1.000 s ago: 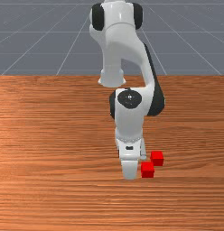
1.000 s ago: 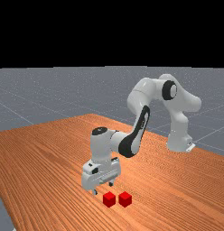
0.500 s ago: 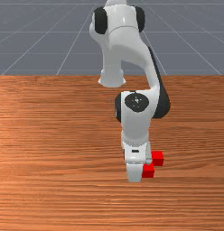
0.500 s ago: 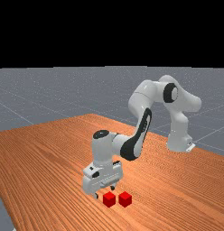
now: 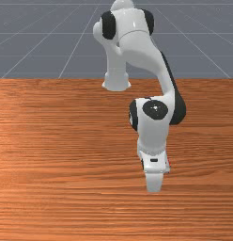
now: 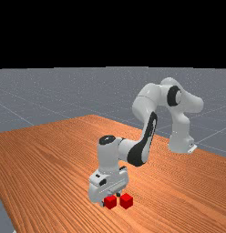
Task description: Stack all the cube
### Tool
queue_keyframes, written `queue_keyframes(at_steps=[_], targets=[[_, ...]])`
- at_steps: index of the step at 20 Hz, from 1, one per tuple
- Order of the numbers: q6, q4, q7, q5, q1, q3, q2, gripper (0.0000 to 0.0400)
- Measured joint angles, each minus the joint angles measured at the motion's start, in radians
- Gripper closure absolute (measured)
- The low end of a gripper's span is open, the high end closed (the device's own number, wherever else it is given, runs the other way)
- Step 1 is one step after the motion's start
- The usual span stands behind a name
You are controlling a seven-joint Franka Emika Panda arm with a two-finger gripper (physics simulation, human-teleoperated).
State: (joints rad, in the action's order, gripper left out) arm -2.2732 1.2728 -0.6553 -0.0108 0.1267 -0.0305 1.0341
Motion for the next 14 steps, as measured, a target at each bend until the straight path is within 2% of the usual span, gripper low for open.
queue_keyframes(at_steps=[2,3,4,5,6,11,12,13,14], targets=[[-0.006,-0.003,-0.002,0.0,-0.002,0.0,0.005,0.0005],[-0.004,-0.013,0.035,0.009,0.012,0.02,0.011,0.0004],[-0.007,-0.017,0.035,0.009,0.013,0.019,0.015,0.0123],[-0.008,-0.018,0.032,0.005,0.01,0.015,0.015,0.0205],[-0.011,-0.016,0.038,-0.005,0.006,0.01,0.014,0.0211],[-0.005,-0.014,0.035,0.002,0.012,0.012,0.009,0.0211],[-0.004,-0.016,0.034,0.001,0.012,0.011,0.01,0.0128],[-0.006,-0.016,0.026,0.0,0.009,0.007,0.011,0.0078],[-0.003,-0.021,0.03,-0.001,0.009,0.008,0.014,0.0047]])
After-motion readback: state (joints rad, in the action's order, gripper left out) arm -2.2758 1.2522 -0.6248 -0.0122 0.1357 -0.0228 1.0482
